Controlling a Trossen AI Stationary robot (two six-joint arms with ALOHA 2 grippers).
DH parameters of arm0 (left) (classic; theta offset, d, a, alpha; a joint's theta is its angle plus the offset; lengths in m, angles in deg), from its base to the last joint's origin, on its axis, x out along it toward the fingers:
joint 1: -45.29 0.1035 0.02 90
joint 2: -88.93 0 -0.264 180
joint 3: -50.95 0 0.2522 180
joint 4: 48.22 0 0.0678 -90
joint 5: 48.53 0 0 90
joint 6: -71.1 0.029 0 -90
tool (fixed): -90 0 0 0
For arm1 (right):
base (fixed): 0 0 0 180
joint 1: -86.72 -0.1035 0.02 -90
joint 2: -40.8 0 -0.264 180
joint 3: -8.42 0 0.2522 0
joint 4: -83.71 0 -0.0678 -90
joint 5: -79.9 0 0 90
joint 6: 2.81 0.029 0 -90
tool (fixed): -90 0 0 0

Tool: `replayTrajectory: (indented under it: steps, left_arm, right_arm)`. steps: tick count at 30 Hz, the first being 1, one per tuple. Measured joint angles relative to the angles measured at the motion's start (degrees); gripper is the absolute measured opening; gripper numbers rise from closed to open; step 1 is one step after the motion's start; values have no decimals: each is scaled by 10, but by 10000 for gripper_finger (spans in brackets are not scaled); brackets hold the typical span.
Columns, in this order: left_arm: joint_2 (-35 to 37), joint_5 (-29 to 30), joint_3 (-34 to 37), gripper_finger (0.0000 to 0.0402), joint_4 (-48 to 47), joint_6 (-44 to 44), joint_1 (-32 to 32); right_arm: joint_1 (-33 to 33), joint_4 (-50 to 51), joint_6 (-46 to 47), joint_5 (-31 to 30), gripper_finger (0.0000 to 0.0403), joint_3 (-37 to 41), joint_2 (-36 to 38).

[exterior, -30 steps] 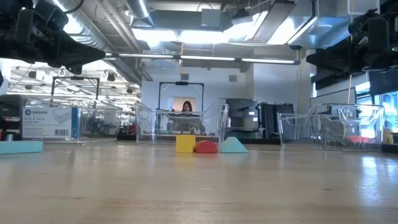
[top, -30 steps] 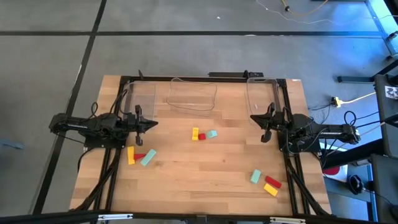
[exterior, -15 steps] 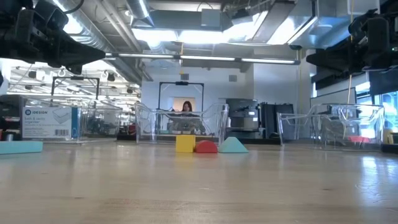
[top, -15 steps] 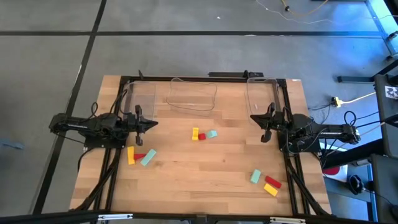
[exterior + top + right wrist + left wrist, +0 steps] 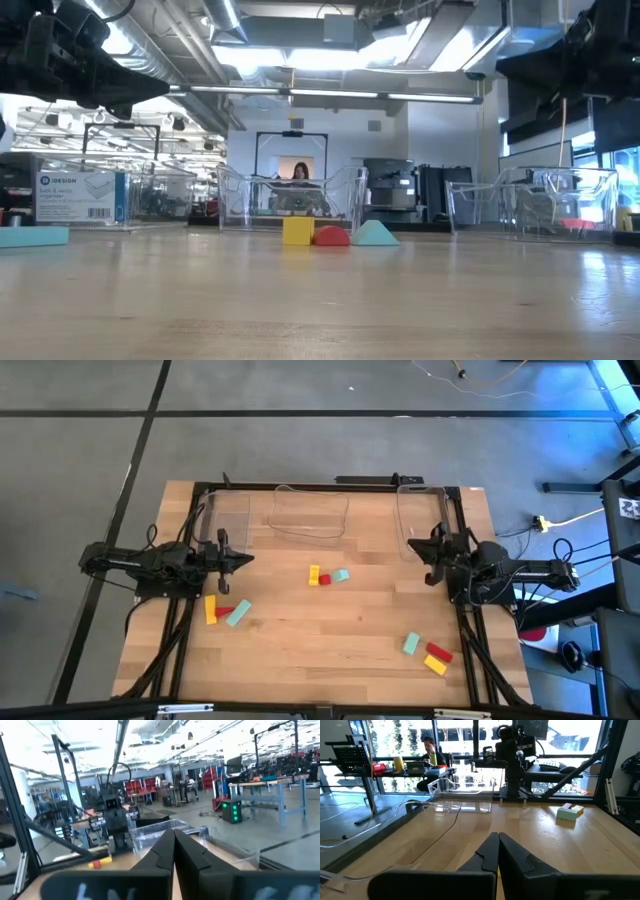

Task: Sort & place blocks by color
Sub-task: Put the right light blue block into the right transparent bin

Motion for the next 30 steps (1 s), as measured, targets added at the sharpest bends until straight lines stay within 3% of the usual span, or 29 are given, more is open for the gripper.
replayTrajectory:
  steps: [5, 11, 16, 20, 23, 26, 30]
  left_arm:
    - [0, 0, 0, 0, 0, 0, 0]
    - [0, 0, 0, 0, 0, 0, 0]
    - [0, 0, 0, 0, 0, 0, 0]
    - [0, 0, 0, 0, 0, 0, 0]
    - [0, 0, 0, 0, 0, 0, 0]
    - [0, 0, 0, 0, 0, 0, 0]
    - [0, 0, 0, 0, 0, 0, 0]
  right_arm:
    - [0, -38, 67, 46, 43, 0, 0]
    - [0, -31, 130, 86, 170, -11, -25]
    - [0, 27, 143, 178, 261, -110, -79]
    - [0, 247, 152, 191, 276, -227, -149]
    - [-7, 367, 206, 244, 277, -295, -211]
    - [-37, 440, 258, 283, 277, -337, -277]
    - [-105, 512, 330, 283, 277, -375, -364]
